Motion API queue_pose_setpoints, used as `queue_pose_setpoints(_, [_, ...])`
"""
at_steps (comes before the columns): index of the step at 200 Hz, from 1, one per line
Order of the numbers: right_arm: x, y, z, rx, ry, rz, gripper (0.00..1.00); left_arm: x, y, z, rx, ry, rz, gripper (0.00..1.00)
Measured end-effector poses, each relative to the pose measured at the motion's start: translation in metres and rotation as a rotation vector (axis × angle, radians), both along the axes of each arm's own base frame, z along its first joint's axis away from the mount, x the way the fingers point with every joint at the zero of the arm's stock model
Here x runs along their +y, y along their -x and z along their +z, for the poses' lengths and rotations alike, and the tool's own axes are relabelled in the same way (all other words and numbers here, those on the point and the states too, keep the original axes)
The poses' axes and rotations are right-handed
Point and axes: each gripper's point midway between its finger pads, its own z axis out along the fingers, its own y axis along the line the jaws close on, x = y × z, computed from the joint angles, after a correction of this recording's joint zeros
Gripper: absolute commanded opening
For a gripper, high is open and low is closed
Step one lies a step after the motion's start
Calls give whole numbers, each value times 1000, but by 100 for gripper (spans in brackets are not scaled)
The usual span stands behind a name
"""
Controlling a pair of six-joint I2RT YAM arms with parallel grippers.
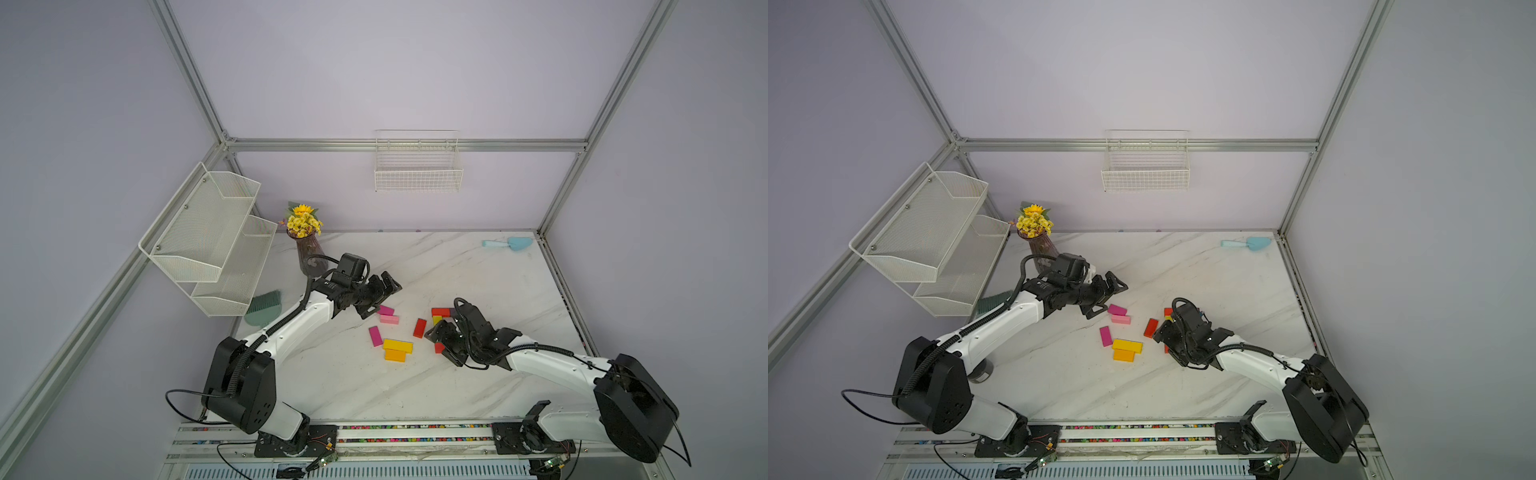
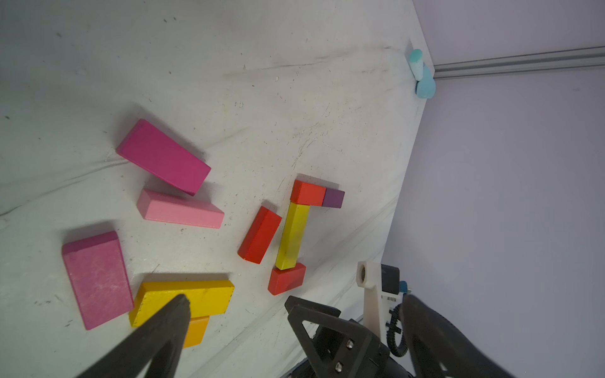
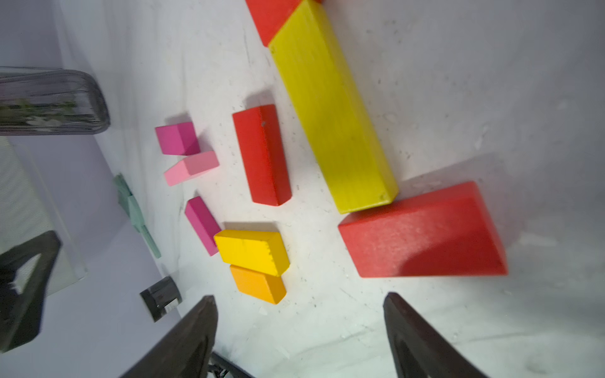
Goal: Assemble the letter c with building blocks
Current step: Assemble the building block at the center of the board.
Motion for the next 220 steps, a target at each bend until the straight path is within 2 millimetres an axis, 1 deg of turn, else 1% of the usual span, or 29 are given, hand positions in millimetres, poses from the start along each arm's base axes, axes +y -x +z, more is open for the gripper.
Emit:
queue_pose_setpoints(11, [-7, -4, 8, -13, -13, -13, 81, -7, 3, -1, 2, 0, -12, 100])
queue_pose_setpoints(27, [-19, -6, 12, -15, -13, -29, 82, -17, 10, -3, 6, -6, -27, 100])
queue_pose_setpoints(75, [-57, -9, 10, 29, 9, -70, 81, -55, 31, -12, 5, -35, -60, 100])
queue_pose_setpoints(110, [-70, -9, 8, 37, 16, -70, 81, -85, 46, -22, 2, -44, -76, 100])
queue_pose_setpoints(133, [-77, -4, 3, 52, 11, -72, 81, -101, 56, -32, 9, -51, -82, 100])
queue_pose_setpoints(169, [-96, -1, -3, 70, -6, -112, 81, -115, 69, -49, 31, -52, -84, 100])
queue_pose_setpoints(196, [-110, 3, -9, 87, -18, -150, 81, -122, 70, -58, 38, -52, -81, 100])
queue_pose_setpoints(220, [-115, 3, -11, 97, -26, -164, 81, -130, 70, -61, 34, -36, -80, 100])
